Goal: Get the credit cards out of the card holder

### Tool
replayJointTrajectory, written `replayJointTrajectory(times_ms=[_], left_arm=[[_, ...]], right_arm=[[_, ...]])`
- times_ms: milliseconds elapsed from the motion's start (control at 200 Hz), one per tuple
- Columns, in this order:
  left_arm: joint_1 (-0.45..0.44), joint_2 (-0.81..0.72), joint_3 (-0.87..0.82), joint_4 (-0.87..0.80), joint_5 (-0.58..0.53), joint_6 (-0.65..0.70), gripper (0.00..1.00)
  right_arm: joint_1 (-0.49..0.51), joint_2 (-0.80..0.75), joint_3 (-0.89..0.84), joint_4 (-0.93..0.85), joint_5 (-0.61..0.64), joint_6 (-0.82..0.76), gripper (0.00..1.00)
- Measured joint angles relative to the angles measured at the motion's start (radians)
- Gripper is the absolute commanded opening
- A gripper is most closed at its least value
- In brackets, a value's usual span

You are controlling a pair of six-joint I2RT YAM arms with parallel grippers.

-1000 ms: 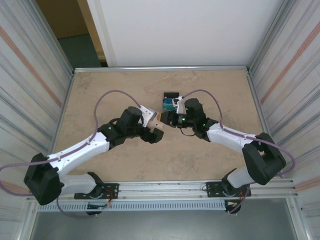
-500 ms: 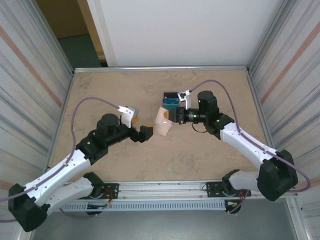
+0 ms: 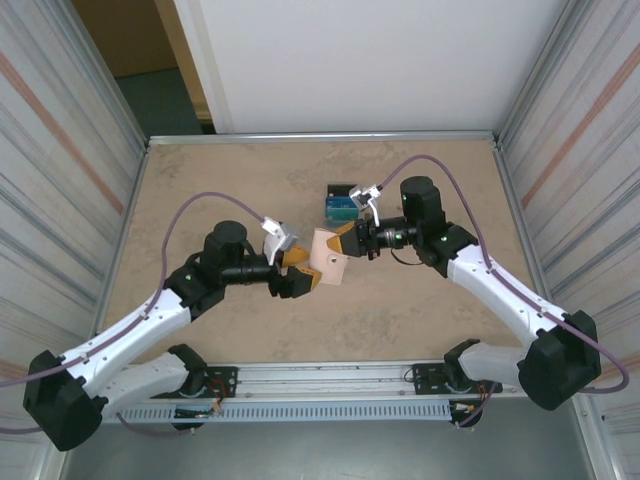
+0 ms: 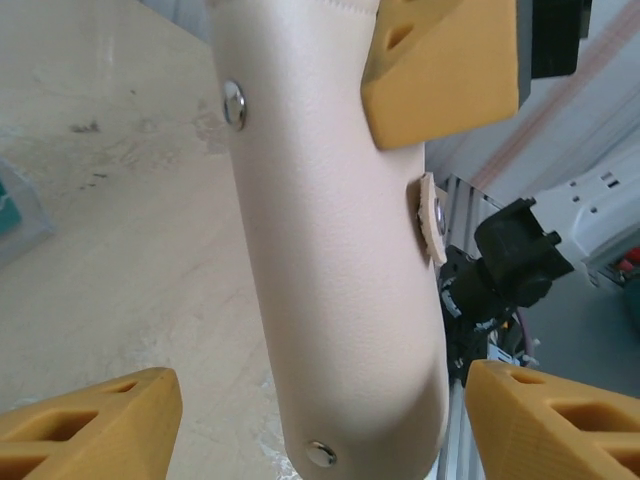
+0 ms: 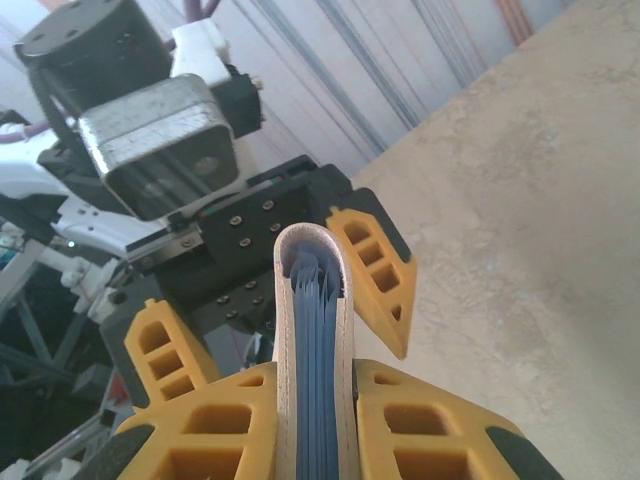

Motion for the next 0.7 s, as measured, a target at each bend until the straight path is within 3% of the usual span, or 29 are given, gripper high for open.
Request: replayJointTrajectory(times_ms=[155, 261, 476, 611, 702], left_arm=[[0.004, 0.003, 0.000, 0.021, 0.056, 0.013, 0.68], [0.006, 0.007, -0.004, 0.055, 0.080, 0.019, 0.55], [0.013, 0.020, -0.039, 0.165, 0.117, -0.009, 0.47], [0.015, 0.041, -0.039, 0.184, 0.145, -0.020, 0.34], [0.019, 0.053, -0.038, 0.187, 0.160, -0.029, 0.30]], right_arm=[[0.000, 0.001, 0.027, -0.019, -0.043, -0.023, 0.00], [0.001, 0.006, 0.041, -0.024, -0.064, -0.040, 0.01], [0.009, 0.028, 0.048, -0.028, -0.083, -0.065, 0.01], [0.015, 0.034, 0.048, -0.029, -0.083, -0.070, 0.01], [0.015, 0.035, 0.048, -0.030, -0.082, -0.071, 0.01]])
